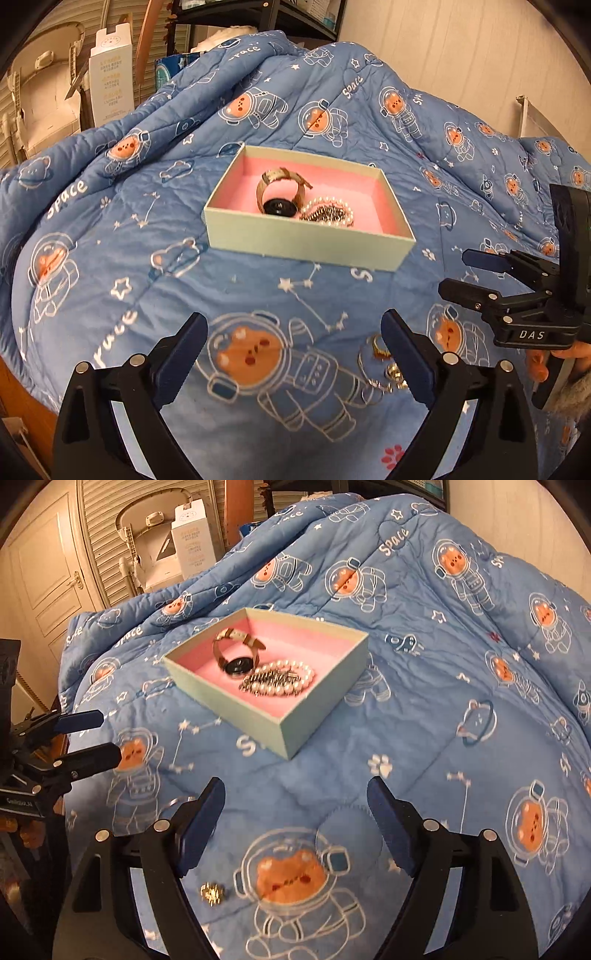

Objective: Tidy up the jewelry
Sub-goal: 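Withdraw both open tools from the box toward the remaining jewelry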

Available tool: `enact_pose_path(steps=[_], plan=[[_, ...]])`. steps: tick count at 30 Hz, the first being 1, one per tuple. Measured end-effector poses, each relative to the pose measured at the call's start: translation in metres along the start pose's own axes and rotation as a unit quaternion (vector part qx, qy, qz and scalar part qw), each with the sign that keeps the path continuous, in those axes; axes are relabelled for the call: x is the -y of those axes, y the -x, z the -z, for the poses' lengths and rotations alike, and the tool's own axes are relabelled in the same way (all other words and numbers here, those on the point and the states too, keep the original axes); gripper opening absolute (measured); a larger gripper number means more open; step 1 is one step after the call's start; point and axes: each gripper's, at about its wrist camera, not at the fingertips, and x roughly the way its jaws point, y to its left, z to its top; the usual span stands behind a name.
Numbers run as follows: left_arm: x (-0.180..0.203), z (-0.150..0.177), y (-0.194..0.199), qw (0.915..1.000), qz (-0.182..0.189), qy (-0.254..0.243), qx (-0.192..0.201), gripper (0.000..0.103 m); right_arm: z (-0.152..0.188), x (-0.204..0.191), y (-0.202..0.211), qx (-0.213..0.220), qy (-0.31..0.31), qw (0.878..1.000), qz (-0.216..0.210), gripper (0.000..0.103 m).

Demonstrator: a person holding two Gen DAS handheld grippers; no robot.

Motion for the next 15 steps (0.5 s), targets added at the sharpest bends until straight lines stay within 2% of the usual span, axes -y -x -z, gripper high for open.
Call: enact_pose_path(steps=[4,9,12,15], plan=[[0.002,0.03,0.007,0.9998,0.0,0.018,-0.003,0.093,0.036,-0.009,0.01,-0.01,-0.001,1.0,-0.003,0.079],[0.019,0.056,0.01,0.9999,0.004,0.008,-0.009,0.093,0.064,-0.022,0.019,-0.009,0.0,1.0,-0.01,0.077],[0.03,0.064,0.009,0.9999,0.003,-0.005,-0.01,0.093,0.07,-0.028,0.02,-0.014,-0.003,1.0,-0.021,0.066],[0.038,0.071,0.006,0.9995,-0.017,-0.025,-0.011,0.093,0.074,-0.034,0.018,-0.018,0.006,1.0,-0.021,0.059]])
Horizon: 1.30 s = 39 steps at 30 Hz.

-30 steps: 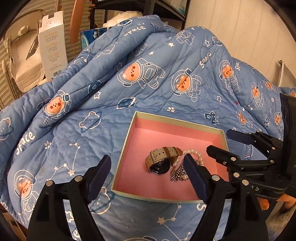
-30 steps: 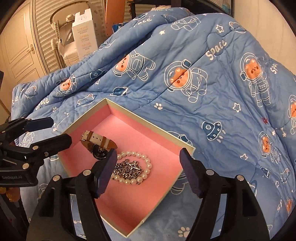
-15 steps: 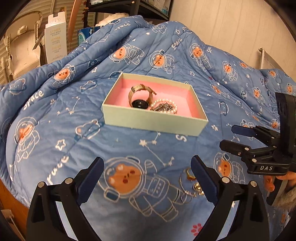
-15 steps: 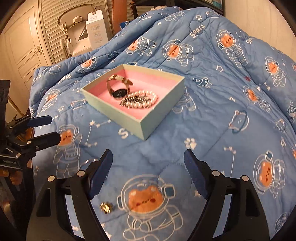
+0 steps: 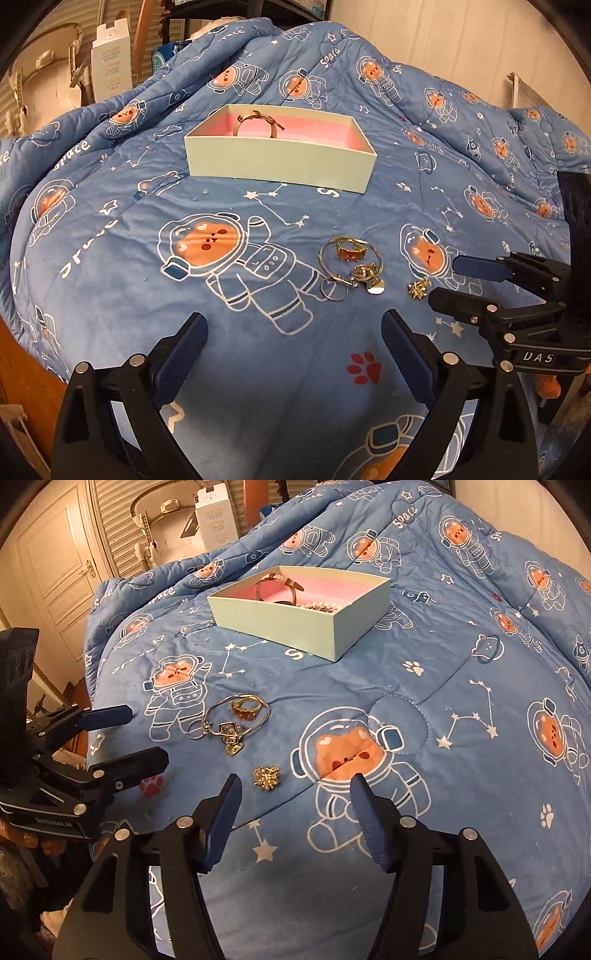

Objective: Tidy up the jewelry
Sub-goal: 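Withdraw both open tools from the box toward the remaining jewelry, then grasp the gold earring with the right tool while the left tool grasps a small silver hoop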

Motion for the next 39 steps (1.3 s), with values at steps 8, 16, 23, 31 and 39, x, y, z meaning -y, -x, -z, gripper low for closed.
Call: enact_pose_path(steps=[8,16,23,31,39], plan=[[0.007,0.005,0.001,0.9998,-0.003,-0.015,0.009,0.068,0.006,-0.003,-0.006,-0.009,0.0,1.0,-0.012,0.04],[0.015,-0.003,-0.014,0.9992,0.003,-0.041,0.005,0.058,0.001,-0.007,-0.013,-0.009,0.002,1.0,-0.019,0.029],[0.024,-0.008,-0.027,0.9977,0.001,-0.068,0.003,0.054,-0.002,-0.012,-0.02,-0.011,0.006,1.0,-0.021,0.023],[0.027,-0.012,-0.031,0.9967,0.015,-0.079,0.003,0.035,-0.002,-0.01,-0.021,-0.011,-0.001,1.0,-0.022,0.018],[0.034,-0.009,-0.028,0.9951,0.023,-0.096,0.006,0.018,0.0,-0.01,-0.021,-0.01,-0.001,1.0,-0.022,0.018]])
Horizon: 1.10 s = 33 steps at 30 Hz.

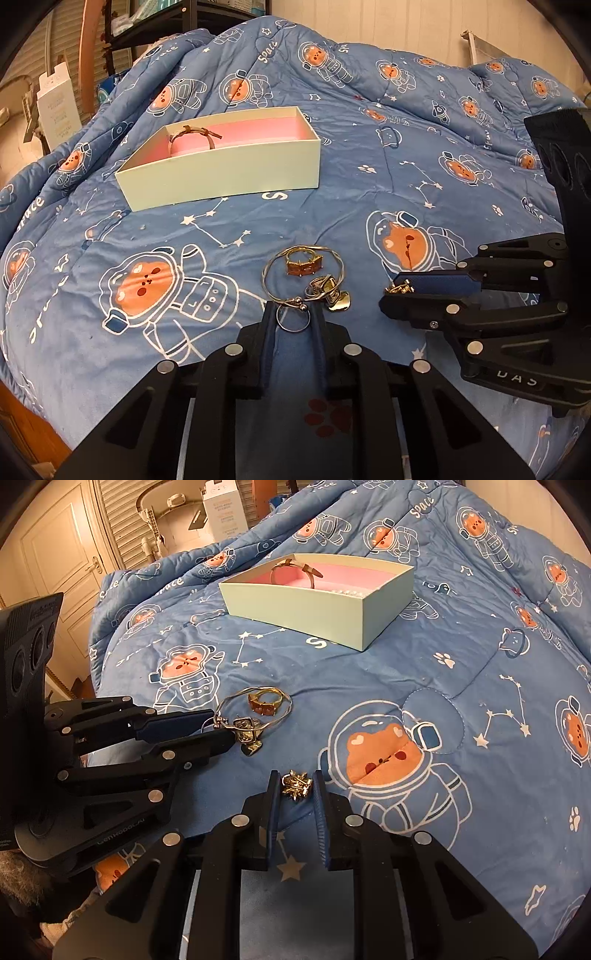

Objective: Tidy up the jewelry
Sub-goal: 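Grasp the gold earring with the right tool while the left tool grasps a small silver hoop, then carry the hoop with the left tool while the right tool carries the earring over the box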

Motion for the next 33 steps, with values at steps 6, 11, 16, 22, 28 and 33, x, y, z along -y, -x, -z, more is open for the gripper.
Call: enact_pose_path(steps=[6,11,16,22,28,33], plan=[[0.0,0.002,0.004,0.9999,0.013,0.005,0.001,0.018,0.0,0.0,0.0,-0.001,0.0,1.0,0.0,0.018],[0.002,0.007,0.011,0.9998,0.02,0.009,0.001,0.018,0.002,-0.001,0.001,-0.004,0.003,1.0,0.0,0.018],[0.002,0.014,0.017,0.9993,0.027,0.025,0.003,0.018,0.007,-0.002,0.006,-0.006,0.004,1.0,-0.001,0.018],[0.002,0.02,0.025,0.9989,0.026,0.039,0.005,0.018,0.012,-0.004,0.012,-0.01,0.004,1.0,-0.004,0.018],[0.003,0.024,0.033,0.9986,0.025,0.047,0.009,0.018,0.015,-0.004,0.018,-0.01,0.003,1.0,-0.006,0.018],[0.002,0.022,0.04,0.998,0.029,0.053,0.017,0.018,0.013,-0.006,0.024,-0.006,-0.004,1.0,-0.019,0.018]])
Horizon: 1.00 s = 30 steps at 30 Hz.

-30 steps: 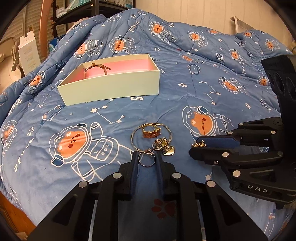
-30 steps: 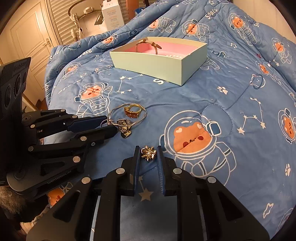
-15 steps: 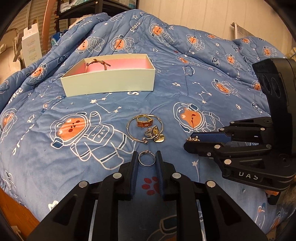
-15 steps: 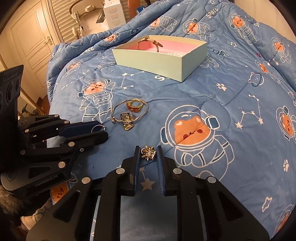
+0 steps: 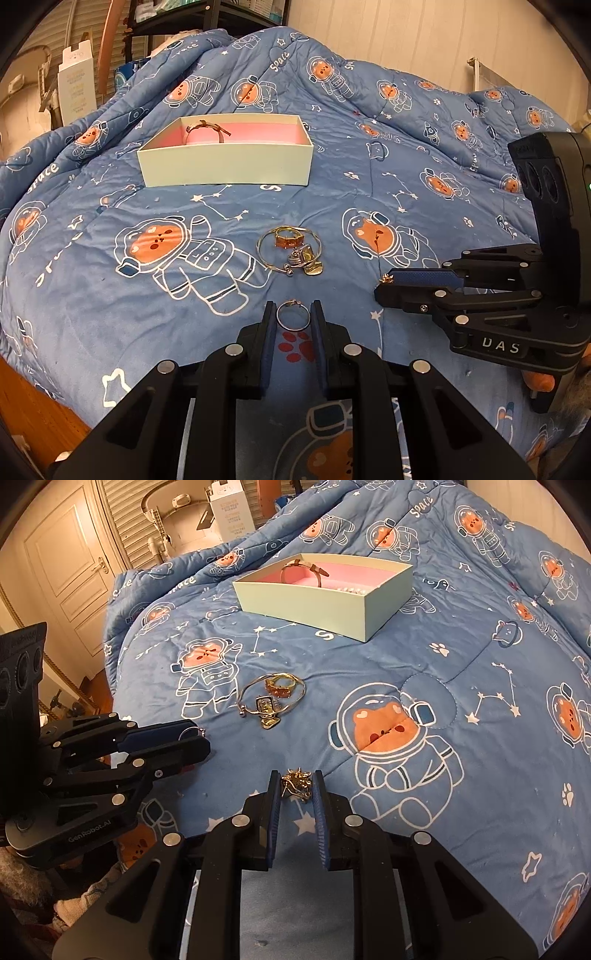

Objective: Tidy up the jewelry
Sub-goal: 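Carry the hoop with the left tool while the right tool carries the earring over the box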

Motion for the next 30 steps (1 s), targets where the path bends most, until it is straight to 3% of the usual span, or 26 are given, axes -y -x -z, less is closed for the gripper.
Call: enact_pose_path(steps=[10,22,30], plan=[[-0.001,-0.017,0.014,0.9997,0.002,0.001,0.023,0.018,-0.023,-0.002,0.018,0.026,-0.013,0.999,-0.035,0.018],[-0.014,-0.056,0.015,0.999,0.004,0.001,0.045,0.018,-0.066,-0.006,0.026,0.065,0.025,0.997,-0.028,0.018],[-0.037,-0.096,0.001,0.9985,0.008,0.016,0.052,0.018,-0.111,0.001,0.015,0.077,0.054,0.995,-0.02,0.018]])
